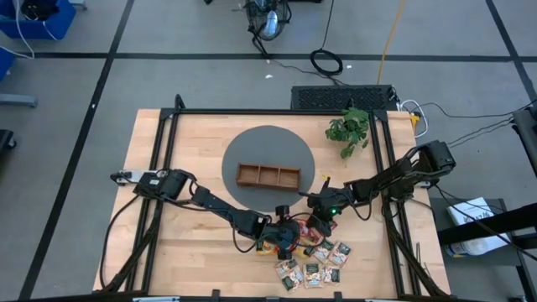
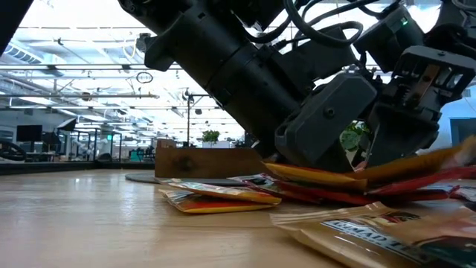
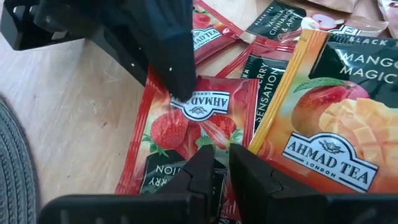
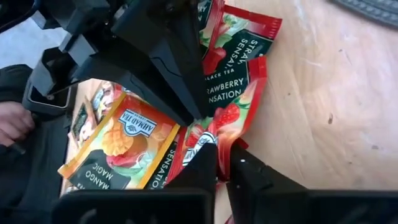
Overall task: Pick & Place Tea
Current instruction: Put the red tea bag into the right section of the wooden organizer
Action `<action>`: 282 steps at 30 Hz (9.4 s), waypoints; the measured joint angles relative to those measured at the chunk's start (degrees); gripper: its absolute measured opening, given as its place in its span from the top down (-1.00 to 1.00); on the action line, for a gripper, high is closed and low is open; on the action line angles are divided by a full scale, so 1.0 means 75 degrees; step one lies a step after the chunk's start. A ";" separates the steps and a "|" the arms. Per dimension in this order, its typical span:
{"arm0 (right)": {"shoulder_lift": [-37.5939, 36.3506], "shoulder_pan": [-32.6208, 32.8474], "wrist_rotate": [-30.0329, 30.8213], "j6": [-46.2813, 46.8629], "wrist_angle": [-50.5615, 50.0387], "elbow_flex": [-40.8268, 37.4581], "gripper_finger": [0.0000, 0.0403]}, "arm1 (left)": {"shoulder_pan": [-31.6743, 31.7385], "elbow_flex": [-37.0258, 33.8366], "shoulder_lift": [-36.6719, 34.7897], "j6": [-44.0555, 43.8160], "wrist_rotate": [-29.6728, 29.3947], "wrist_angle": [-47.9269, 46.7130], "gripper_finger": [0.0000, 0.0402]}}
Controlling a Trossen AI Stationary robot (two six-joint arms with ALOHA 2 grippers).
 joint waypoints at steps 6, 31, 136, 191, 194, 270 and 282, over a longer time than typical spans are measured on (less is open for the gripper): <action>0.0006 0.0000 0.0218 -0.0574 0.0087 -0.0006 0.97 | -0.0074 -0.0022 -0.0201 0.0664 -0.0096 -0.0163 0.71; -0.3723 0.1237 0.3240 -0.4501 -0.1581 -0.0003 1.00 | -0.1133 -0.0015 -0.3510 0.0875 -0.4459 -0.2436 0.69; -0.3072 0.1022 0.4140 -0.4373 -0.3606 0.2923 -0.02 | 0.0402 0.0003 -0.3679 0.1482 -0.0684 -0.2358 0.98; -0.2664 -0.1423 0.1681 -0.5348 -0.2158 0.2543 1.00 | -0.0581 -0.0306 -0.5006 -0.0188 -0.2644 -0.5433 0.24; -0.2661 -0.2154 0.1095 -0.5228 -0.1001 0.1868 1.00 | -0.0912 -0.1041 -0.5229 -0.0464 -0.3291 -0.5279 0.23; 0.1816 -0.3430 0.1143 -0.3925 0.6215 -0.0230 0.57 | -0.0717 -0.4500 -0.5849 0.0596 -0.4240 -0.0606 0.23; 0.1775 -0.3430 0.1618 -0.4176 0.6842 -0.0345 0.10 | -0.0723 -0.4500 -0.5849 0.0576 -0.4222 -0.0667 0.23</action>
